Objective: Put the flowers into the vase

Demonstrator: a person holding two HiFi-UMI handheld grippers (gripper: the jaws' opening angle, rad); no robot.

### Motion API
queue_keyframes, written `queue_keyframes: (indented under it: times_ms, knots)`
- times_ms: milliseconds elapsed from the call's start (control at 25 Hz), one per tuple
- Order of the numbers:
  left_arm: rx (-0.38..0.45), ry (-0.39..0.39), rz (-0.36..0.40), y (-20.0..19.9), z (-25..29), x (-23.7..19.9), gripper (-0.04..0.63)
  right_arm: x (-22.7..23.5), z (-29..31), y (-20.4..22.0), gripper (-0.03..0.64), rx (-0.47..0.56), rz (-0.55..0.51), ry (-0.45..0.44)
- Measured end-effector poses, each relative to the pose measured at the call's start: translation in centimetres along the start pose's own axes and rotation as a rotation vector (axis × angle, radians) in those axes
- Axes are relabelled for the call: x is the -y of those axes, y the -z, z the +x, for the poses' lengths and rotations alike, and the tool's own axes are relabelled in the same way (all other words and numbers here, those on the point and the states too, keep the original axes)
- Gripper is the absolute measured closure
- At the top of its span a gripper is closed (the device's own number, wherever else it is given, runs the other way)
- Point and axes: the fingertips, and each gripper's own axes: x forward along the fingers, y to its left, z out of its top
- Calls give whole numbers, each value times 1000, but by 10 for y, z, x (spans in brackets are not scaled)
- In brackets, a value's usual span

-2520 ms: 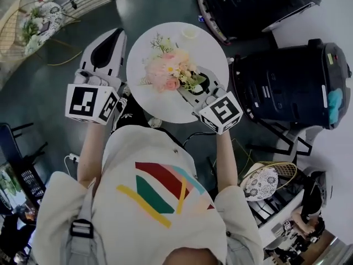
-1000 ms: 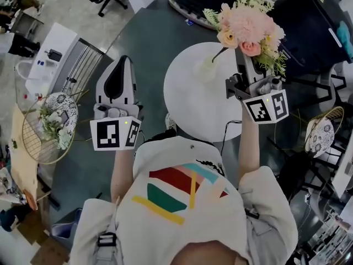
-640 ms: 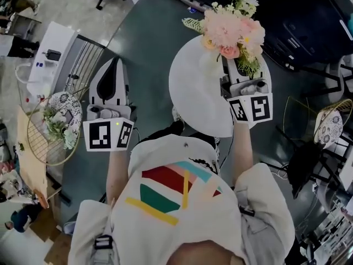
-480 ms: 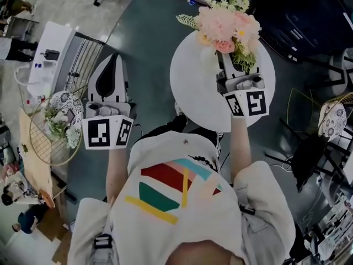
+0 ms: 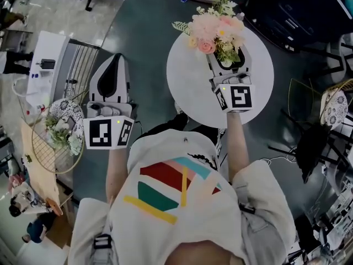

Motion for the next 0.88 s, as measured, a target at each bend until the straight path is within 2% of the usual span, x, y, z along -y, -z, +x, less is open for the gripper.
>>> queue_keyframes:
  times_ms: [120,400,600,880]
  knots:
    - [-2,-2,-2,0,1,-1,588,4,-5,9,308,-16,17,8]
    - [-8,21,-1,3,7,12,589,-3,-10,36,221,-115,21,-48]
    - [-12,27,6,5,5,18,588,-1,-13,51,204,-157,25,-57]
    - [-20,6,6,9,-4,6,589,-9,-16,75,202,-228,27,-67]
